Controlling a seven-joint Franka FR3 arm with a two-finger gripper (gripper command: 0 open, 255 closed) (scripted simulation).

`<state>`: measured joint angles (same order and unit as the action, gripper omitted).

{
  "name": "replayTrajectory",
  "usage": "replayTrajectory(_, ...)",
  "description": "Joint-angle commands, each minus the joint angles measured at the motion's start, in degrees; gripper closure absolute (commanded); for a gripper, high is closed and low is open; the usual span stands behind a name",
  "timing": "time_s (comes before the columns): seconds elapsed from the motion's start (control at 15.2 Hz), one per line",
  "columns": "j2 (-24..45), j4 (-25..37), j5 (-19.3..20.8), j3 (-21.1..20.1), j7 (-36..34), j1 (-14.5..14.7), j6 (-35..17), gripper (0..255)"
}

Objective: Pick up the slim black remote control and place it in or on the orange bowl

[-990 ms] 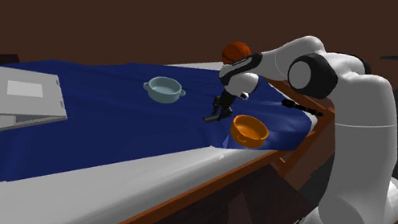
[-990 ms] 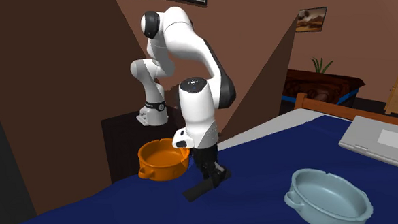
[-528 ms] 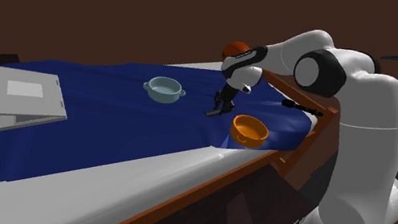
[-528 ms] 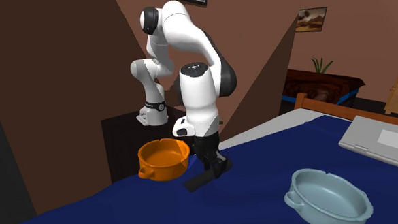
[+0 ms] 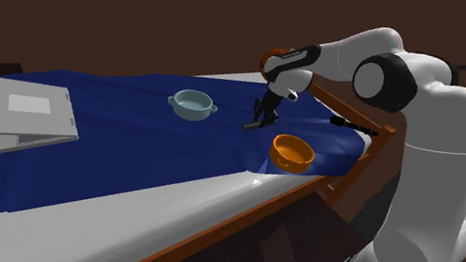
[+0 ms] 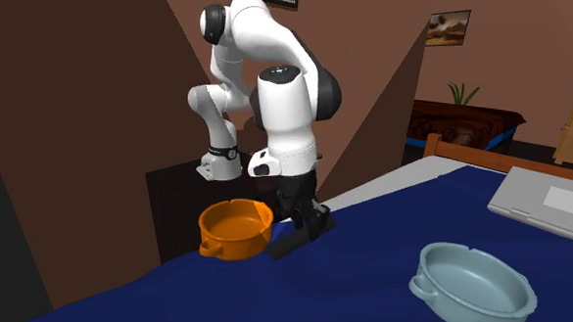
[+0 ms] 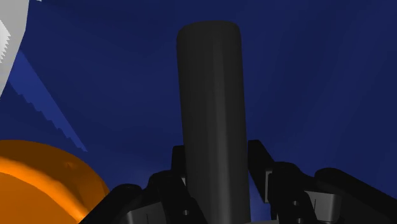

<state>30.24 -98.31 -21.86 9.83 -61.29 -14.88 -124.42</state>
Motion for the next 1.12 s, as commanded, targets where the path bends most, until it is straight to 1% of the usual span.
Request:
replayTrajectory(0.0,-0.9,0.4,0.4,0.2,-0.5,0.1,1.2,255)
replayTrajectory(0.59,-4.2,2.4,1.8,0.8,-2.2,0.3,6.3,255)
replayTrajectory(1.06,-15.8,-15.7,2.6,3.1,3.8,-1.5,0.8,255)
